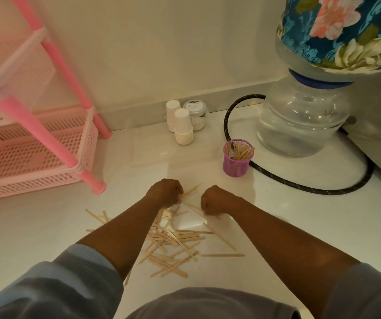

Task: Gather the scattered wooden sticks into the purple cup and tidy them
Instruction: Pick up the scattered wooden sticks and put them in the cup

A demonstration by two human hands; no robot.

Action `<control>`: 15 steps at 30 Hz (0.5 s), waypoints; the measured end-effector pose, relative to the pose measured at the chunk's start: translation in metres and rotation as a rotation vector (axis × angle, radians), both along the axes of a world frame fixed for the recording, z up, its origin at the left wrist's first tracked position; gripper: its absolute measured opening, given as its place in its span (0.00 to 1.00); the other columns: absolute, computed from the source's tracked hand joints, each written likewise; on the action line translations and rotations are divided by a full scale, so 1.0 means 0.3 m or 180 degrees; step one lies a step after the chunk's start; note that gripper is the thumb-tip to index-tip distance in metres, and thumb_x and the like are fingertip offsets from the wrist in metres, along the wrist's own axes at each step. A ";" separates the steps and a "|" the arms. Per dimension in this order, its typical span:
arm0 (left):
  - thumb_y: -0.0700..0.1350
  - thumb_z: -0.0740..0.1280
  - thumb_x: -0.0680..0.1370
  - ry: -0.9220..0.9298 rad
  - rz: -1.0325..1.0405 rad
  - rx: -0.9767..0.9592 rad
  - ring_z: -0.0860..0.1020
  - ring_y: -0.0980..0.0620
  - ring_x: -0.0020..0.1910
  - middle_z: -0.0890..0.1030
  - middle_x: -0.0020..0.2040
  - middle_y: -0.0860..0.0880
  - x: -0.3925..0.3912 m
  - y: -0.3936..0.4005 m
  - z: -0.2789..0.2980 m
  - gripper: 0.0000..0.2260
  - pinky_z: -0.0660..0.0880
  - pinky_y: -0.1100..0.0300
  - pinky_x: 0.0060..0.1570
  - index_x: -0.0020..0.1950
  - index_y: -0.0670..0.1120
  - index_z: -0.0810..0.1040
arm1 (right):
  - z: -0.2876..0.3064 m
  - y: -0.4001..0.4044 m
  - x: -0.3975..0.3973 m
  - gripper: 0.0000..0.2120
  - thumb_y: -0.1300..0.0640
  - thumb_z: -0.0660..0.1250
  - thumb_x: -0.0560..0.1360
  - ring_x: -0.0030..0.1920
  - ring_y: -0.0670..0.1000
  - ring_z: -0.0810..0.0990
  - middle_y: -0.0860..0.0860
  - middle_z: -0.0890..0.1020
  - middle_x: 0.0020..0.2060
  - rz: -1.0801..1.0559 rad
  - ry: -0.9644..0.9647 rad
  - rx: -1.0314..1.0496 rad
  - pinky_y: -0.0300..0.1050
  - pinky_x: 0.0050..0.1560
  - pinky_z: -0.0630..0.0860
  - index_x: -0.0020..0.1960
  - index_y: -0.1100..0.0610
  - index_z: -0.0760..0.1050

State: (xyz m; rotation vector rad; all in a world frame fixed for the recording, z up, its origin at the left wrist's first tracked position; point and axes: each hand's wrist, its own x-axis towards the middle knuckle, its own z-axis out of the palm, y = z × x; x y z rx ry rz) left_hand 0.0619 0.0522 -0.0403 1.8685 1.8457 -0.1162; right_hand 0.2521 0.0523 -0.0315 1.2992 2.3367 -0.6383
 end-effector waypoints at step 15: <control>0.49 0.72 0.75 -0.0038 -0.0091 0.0279 0.76 0.51 0.55 0.76 0.56 0.50 -0.065 -0.050 -0.029 0.13 0.73 0.61 0.52 0.58 0.49 0.78 | -0.052 -0.122 -0.102 0.32 0.42 0.72 0.69 0.63 0.56 0.67 0.55 0.67 0.62 0.0181 0.0518 0.0490 0.50 0.55 0.72 0.65 0.57 0.68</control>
